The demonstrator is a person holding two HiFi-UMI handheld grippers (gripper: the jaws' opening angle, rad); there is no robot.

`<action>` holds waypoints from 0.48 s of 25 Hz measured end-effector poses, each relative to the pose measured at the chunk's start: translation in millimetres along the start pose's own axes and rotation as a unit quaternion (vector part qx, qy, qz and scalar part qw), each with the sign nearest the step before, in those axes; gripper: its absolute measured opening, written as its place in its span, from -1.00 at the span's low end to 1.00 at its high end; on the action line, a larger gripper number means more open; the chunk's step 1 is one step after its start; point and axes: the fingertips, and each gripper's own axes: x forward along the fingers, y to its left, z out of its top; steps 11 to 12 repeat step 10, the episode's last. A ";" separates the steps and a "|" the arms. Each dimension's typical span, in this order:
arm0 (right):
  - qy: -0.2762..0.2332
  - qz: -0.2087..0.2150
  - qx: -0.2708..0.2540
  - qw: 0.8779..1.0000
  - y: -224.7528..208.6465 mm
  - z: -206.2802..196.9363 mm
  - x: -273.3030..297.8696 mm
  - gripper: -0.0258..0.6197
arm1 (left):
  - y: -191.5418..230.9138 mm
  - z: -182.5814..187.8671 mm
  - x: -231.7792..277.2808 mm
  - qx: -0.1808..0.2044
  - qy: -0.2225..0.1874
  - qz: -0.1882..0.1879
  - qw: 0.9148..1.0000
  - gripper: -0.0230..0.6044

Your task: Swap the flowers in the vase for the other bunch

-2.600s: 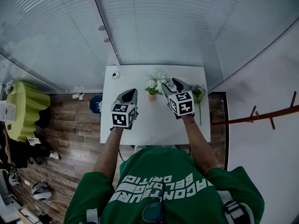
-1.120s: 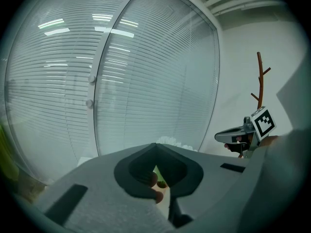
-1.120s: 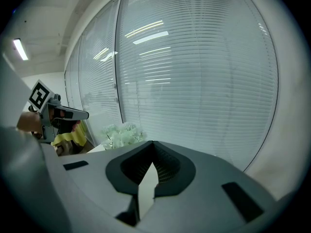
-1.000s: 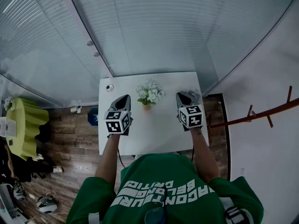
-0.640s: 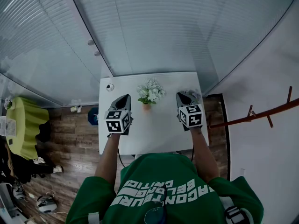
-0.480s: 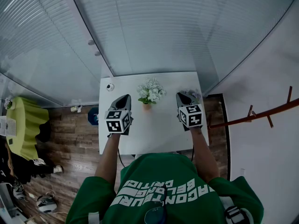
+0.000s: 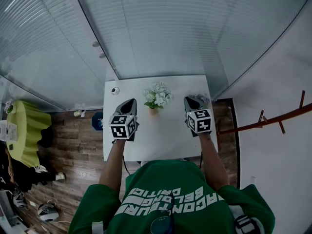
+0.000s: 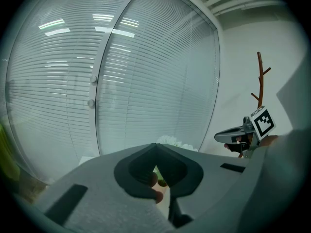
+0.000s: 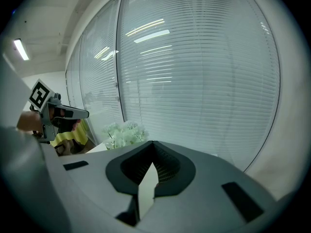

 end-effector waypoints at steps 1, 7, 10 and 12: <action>0.000 0.000 0.000 1.000 0.1 1.1 -0.6 -0.88 | -0.1 0.7 -0.7 0.000 0.000 0.000 1.000 -0.93; 0.001 0.003 -0.004 1.000 1.2 3.6 -0.5 -0.88 | 0.0 3.0 -1.9 -0.001 0.000 0.001 1.000 -0.93; 0.002 0.004 -0.006 1.000 2.0 2.5 1.9 -0.88 | 2.1 1.7 -0.5 -0.001 0.000 0.002 1.000 -0.93; 0.002 0.004 -0.006 1.000 2.0 2.5 1.9 -0.88 | 2.1 1.7 -0.5 -0.001 0.000 0.002 1.000 -0.93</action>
